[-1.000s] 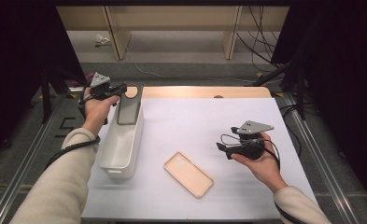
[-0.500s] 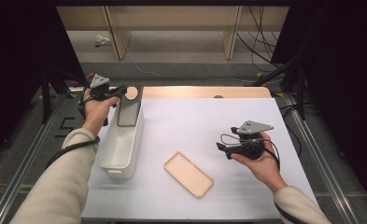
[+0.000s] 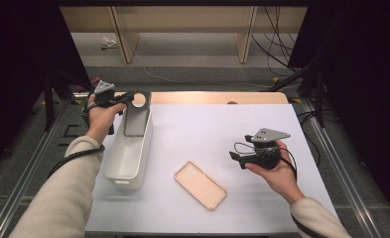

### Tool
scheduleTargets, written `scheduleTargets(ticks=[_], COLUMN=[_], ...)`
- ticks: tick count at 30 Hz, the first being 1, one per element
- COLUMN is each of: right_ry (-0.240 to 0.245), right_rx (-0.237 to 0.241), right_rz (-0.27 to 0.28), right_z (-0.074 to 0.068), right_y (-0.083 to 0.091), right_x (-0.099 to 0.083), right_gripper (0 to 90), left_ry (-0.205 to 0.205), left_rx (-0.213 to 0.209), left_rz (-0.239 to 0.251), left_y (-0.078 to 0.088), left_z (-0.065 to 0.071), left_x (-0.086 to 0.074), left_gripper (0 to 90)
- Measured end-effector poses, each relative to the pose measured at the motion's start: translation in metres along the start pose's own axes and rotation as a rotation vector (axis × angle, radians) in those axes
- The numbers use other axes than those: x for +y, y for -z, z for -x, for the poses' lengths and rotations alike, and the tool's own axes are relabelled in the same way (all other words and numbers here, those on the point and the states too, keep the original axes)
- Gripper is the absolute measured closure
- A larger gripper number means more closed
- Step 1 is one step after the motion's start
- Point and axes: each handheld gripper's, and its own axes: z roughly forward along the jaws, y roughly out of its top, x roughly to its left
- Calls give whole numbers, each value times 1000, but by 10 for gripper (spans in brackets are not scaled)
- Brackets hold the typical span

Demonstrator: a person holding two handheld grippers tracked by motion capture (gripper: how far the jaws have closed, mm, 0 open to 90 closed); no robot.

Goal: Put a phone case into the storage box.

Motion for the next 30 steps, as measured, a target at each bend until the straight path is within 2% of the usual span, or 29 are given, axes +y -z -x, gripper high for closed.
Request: scheduleTargets(ticks=[8,19,30], right_ry=[-1,-4,-9], right_rx=[3,3,7], right_rz=[0,3,5], right_z=[0,0,0], right_y=[0,0,0], right_x=[0,0,0], right_gripper=[175,176,177], left_ry=[-8,-72,-98], left_rx=[15,52,84], left_rz=[-17,-59,-100], left_y=[-2,-5,-8], left_z=[-3,-4,-7], left_x=[-2,-5,-9], left_gripper=[779,750,727])
